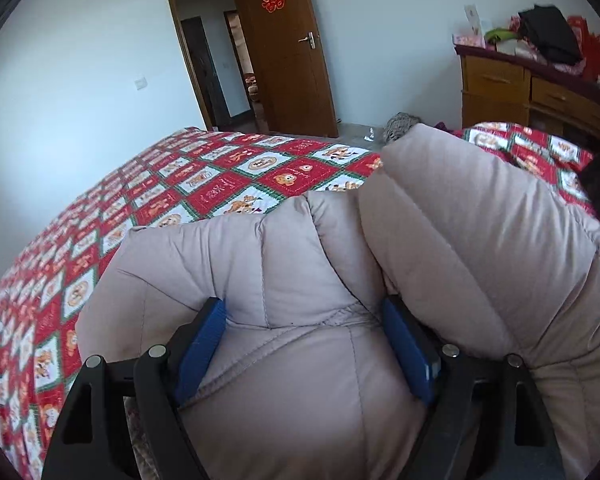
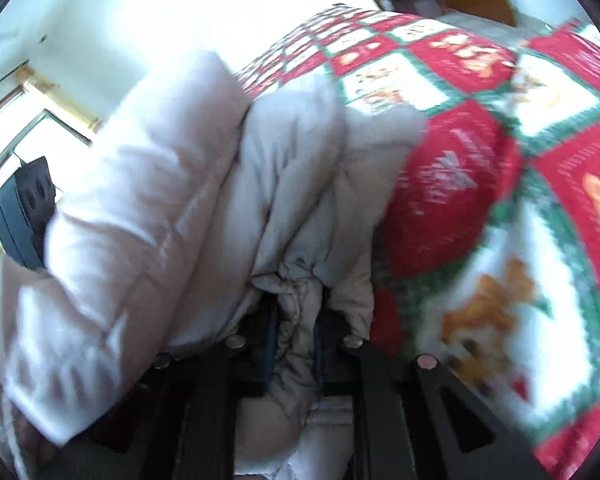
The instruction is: Fold large clothes
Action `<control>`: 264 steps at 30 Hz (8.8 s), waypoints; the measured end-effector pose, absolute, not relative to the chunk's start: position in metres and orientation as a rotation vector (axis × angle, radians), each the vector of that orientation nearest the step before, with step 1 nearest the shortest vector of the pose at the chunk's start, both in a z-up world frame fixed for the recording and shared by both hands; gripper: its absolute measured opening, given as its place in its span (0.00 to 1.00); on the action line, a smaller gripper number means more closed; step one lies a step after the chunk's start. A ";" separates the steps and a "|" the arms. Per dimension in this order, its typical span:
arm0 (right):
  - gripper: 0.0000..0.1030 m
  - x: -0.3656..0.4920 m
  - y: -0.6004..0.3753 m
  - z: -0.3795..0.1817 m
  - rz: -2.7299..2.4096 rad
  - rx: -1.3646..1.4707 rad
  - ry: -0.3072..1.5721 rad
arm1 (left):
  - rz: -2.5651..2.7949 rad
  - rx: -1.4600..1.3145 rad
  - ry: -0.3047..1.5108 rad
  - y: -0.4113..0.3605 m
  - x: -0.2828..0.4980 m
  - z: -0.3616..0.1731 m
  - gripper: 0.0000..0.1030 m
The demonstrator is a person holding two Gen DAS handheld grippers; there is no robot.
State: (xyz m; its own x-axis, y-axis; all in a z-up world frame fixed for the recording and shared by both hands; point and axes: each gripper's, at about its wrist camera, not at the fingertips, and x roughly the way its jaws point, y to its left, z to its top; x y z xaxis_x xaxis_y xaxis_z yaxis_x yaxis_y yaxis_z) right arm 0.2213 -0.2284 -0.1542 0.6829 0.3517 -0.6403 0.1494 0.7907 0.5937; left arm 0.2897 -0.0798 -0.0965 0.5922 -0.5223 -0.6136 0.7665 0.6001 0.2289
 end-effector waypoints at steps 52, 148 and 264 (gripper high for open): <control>0.11 0.232 -0.202 -0.137 0.052 0.476 0.804 | -0.718 0.519 0.496 -0.083 0.291 -0.105 0.79; 0.64 0.001 -0.396 -0.065 -0.086 0.719 0.517 | -1.216 -0.210 0.985 -0.248 0.333 -0.091 0.99; 1.00 -0.231 -0.177 0.071 -0.625 0.063 0.087 | -0.689 0.095 0.267 -0.046 -0.025 0.060 0.99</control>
State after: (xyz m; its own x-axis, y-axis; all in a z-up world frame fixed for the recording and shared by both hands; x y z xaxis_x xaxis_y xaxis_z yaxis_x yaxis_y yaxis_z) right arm -0.2313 -0.1775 0.0705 0.8073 -0.5815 -0.1004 0.5869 0.8090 0.0327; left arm -0.0247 -0.0458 0.0596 0.7392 -0.6151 -0.2743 0.6394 0.7688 -0.0011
